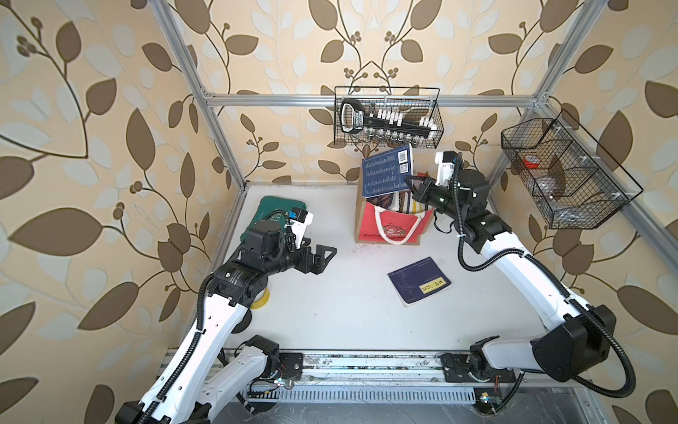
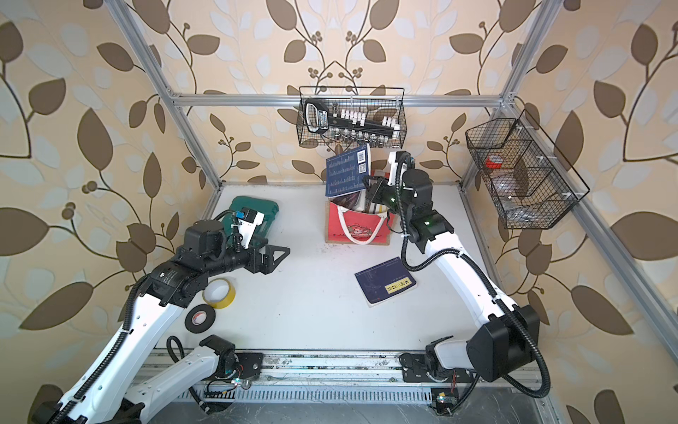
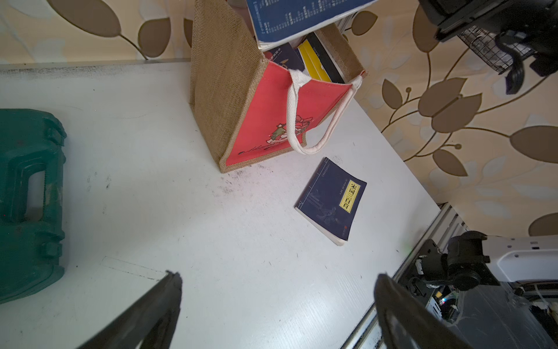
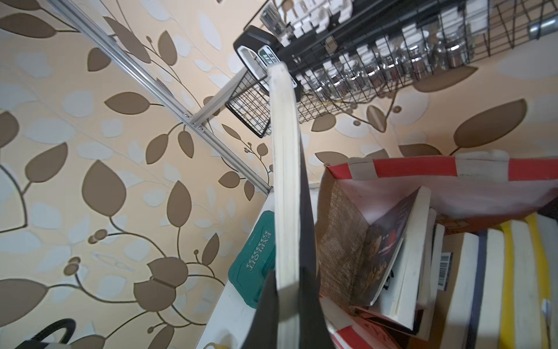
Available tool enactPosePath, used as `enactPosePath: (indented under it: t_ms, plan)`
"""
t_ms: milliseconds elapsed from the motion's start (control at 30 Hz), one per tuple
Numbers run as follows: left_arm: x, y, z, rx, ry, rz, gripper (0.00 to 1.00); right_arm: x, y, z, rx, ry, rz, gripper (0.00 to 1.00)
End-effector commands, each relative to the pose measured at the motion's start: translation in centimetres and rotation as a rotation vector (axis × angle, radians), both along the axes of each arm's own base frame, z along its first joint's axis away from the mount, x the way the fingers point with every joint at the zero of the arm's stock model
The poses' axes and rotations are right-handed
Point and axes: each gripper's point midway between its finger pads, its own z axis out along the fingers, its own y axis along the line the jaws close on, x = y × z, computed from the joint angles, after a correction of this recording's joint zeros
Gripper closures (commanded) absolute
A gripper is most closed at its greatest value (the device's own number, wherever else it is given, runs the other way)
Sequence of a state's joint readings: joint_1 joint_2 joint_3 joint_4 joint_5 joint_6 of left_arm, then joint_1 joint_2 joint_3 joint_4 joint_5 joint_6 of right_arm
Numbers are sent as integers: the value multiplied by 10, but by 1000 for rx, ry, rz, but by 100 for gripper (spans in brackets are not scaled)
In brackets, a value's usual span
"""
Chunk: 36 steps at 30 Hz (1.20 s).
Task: Put the books into the canvas bag
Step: Place the book in the canvas bag.
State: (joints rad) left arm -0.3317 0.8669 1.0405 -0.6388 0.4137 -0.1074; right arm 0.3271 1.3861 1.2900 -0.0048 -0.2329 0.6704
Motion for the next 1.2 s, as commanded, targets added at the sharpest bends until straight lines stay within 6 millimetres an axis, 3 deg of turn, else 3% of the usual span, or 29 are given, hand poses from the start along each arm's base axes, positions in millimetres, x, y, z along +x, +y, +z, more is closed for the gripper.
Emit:
enactPosePath:
  t_ms: [0,267,567,733,800,967,1167]
  plan:
    - [3,1,5,-18,-28,4,1,6,-11,-3,14,2,-76,100]
    - [4,0,5,-21,-25,0,1,11,-39,-49,-59,119,-188,100]
    - [4,1,4,-20,-24,6,1,8,-68,-70,-108,179,-259,100]
    - [5,0,4,-25,-20,0,1,12,-37,-55,-85,125,-105,99]
    - [5,1,5,-25,-23,4,1,16,-21,-54,-97,125,-59,92]
    - [4,2,3,-21,-21,10,1,18,20,-49,-116,114,63,62]
    - [5,0,3,-25,-19,0,1,7,12,-42,-154,79,42,36]
